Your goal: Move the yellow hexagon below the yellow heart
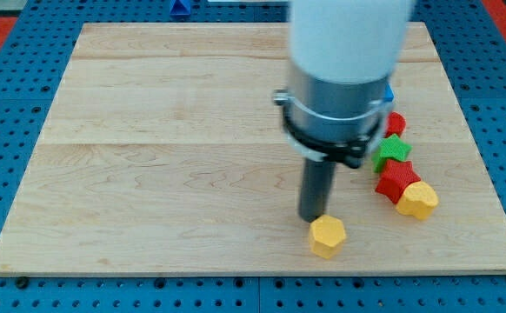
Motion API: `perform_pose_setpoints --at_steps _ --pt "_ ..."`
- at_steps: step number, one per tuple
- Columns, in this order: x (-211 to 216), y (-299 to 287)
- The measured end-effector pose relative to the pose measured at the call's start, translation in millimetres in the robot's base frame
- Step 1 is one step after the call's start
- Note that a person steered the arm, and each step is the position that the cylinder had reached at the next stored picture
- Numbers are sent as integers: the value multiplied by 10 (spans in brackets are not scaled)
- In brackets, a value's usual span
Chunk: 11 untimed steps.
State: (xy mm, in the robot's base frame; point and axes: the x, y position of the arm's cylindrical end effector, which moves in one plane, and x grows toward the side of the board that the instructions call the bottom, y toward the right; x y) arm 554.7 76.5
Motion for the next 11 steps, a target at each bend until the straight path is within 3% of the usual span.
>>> perform_pose_setpoints --at_steps 1,3,5,7,9,11 --pt "129 -10" --pt "372 -580" --pt "315 225" --pt "633 -408" --pt "439 796" --pt "511 564"
